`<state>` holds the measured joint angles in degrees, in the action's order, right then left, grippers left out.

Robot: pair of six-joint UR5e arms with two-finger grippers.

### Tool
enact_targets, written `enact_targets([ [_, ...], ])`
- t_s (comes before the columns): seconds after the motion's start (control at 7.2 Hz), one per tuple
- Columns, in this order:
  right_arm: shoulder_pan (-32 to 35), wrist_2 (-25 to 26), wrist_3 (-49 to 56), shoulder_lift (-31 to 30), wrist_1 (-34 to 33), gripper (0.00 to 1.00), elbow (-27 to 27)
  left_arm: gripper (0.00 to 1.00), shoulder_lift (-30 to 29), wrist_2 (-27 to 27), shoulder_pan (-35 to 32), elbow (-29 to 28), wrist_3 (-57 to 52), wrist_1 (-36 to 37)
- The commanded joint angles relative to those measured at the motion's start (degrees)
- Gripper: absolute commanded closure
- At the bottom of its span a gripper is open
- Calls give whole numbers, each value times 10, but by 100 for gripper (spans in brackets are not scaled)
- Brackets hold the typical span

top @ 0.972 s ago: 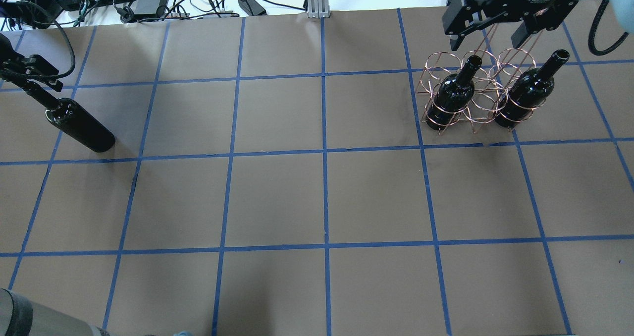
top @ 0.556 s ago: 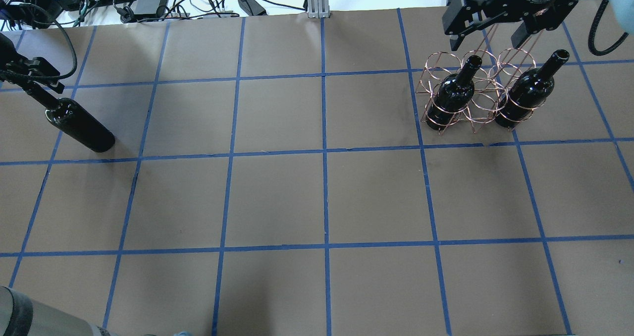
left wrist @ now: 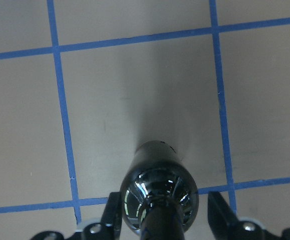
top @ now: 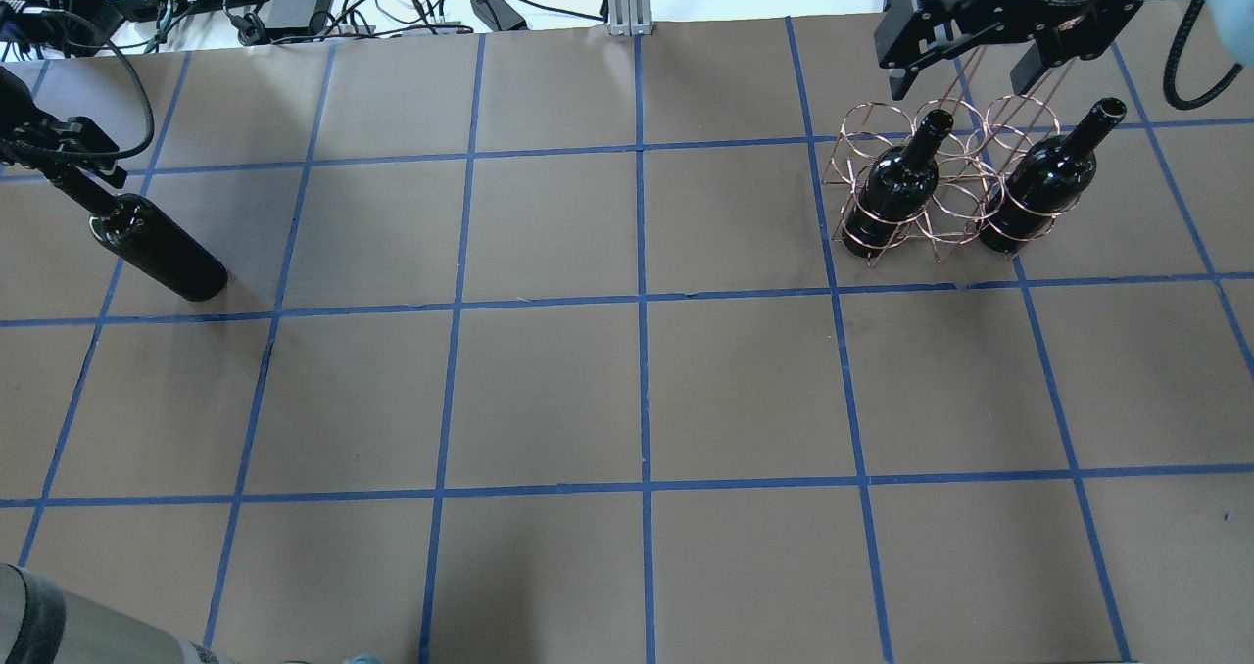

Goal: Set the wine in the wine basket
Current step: 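Lower the left gripper and close it on the bottle neck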

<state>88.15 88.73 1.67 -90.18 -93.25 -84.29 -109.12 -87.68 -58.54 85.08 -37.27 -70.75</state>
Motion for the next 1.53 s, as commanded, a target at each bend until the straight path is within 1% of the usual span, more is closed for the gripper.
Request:
enact_targets([
  [0.0,0,0,0,0,0,0,-1,37,-1,-4,0,0,1,0],
  [0.56,0,0,0,0,1,0,0,52,-1,-5,0,1,2,-8],
  [0.69,0,0,0,0,1,0,-1,70,-1,-5,0,1,2,-8],
  [0.83,0,0,0,0,1,0,-1,97,-1,-5,0,2,1,-10],
  [0.97,-1,0,0,0,2,0,0,100,0,-6,0,1,0,-16],
  [1.39,-1,0,0,0,2,0,-1,100,14,-4,-2,-2,1,-41],
])
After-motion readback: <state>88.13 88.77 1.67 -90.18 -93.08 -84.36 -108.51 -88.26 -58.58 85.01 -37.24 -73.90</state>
